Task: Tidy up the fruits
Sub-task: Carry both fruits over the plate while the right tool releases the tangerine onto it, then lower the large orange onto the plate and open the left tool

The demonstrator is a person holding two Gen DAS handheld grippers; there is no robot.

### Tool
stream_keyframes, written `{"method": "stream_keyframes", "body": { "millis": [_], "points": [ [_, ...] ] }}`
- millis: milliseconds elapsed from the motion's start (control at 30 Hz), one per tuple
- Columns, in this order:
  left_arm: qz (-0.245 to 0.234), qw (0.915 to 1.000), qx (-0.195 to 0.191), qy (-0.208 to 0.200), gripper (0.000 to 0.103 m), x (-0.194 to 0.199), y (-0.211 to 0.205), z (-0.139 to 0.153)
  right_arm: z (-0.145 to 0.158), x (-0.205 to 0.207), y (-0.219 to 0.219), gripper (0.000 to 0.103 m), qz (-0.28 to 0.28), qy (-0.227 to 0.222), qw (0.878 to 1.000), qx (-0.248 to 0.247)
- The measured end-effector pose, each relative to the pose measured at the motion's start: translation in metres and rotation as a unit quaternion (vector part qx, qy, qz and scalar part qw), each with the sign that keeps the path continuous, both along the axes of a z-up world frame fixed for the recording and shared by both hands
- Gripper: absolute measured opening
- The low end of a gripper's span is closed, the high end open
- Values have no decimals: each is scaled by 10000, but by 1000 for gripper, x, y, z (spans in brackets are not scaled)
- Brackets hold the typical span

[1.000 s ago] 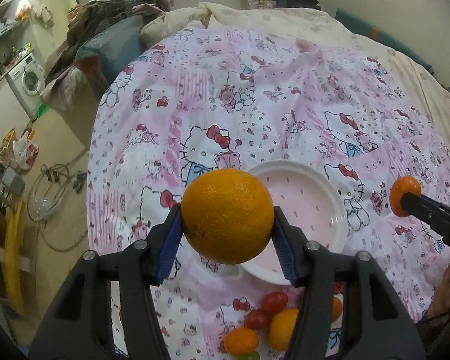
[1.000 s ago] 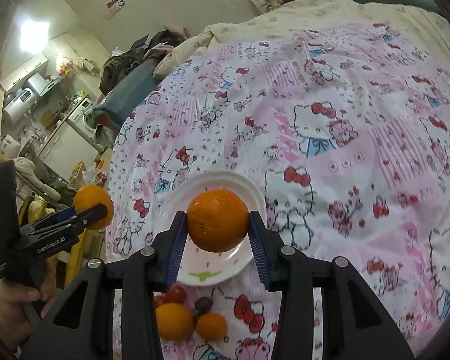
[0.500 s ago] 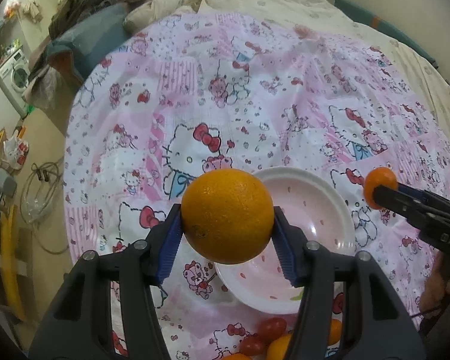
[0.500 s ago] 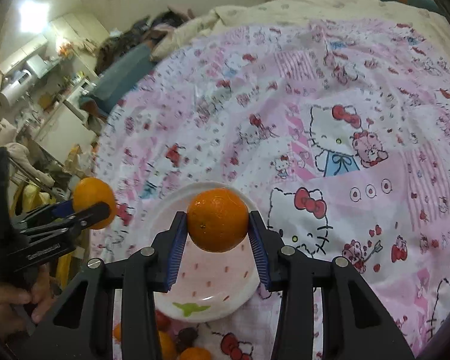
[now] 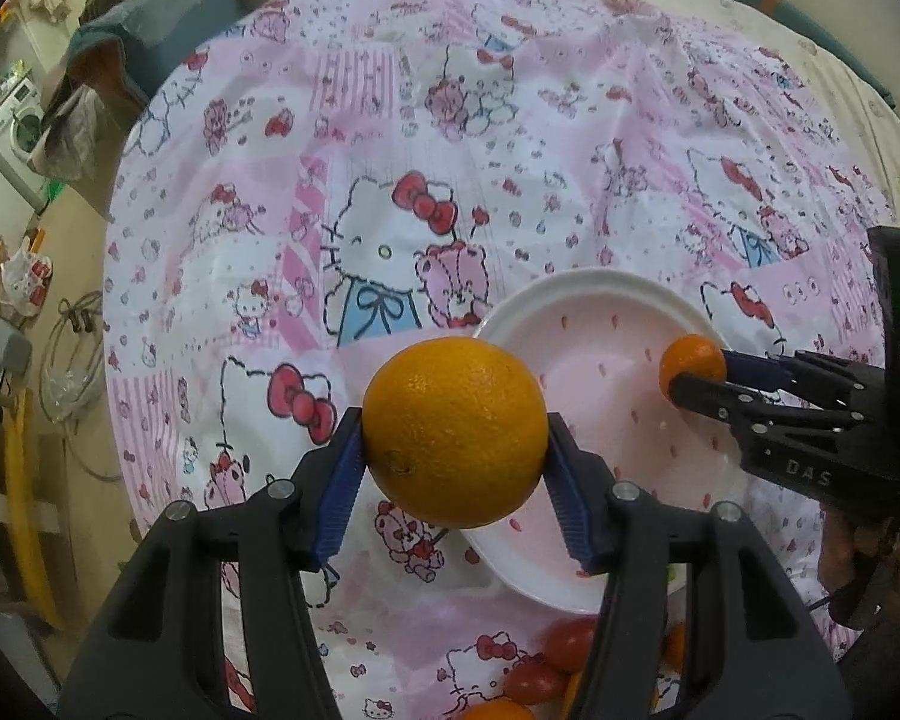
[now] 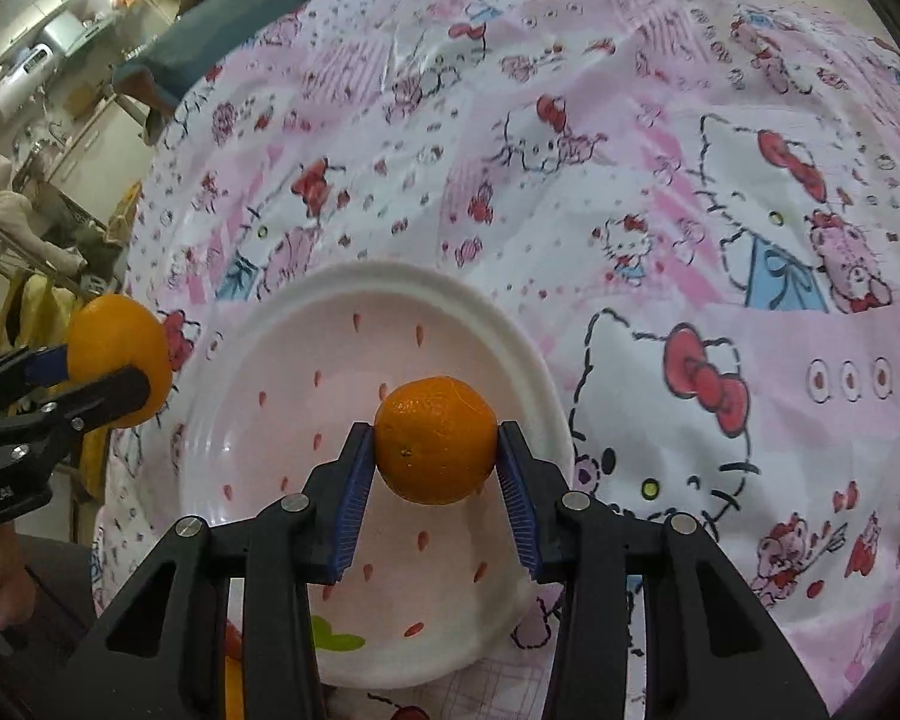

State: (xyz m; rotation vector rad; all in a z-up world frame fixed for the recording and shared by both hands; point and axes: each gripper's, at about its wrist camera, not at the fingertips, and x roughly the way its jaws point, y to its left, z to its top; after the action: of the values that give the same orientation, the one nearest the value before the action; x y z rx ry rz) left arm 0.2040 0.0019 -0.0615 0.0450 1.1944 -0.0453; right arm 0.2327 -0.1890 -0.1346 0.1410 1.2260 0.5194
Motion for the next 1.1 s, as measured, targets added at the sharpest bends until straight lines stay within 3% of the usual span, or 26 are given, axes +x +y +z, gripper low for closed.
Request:
{"method": "stream_keyframes", "body": {
  "millis": [500, 567, 600, 900, 1100],
  "points": [
    [-123, 9997, -64, 184, 53, 2, -15, -10, -1, 6, -14, 46, -287, 159, 9989, 342],
    [-143, 9996, -100, 240, 53, 2, -17, -13, 4, 5, -22, 69, -370, 111, 9976, 573],
    [-149, 9995, -117, 253, 53, 2, -18, -14, 7, 4, -25, 73, -420, 73, 9972, 617],
    [-499, 9980, 38, 381, 53, 5, -41, -33, 32, 5, -54, 73, -875, -166, 9928, 801],
    [-659, 9962, 353, 438, 53, 9, -58, -49, 39, 2, -75, 74, -1126, -162, 9892, 923]
  ]
}}
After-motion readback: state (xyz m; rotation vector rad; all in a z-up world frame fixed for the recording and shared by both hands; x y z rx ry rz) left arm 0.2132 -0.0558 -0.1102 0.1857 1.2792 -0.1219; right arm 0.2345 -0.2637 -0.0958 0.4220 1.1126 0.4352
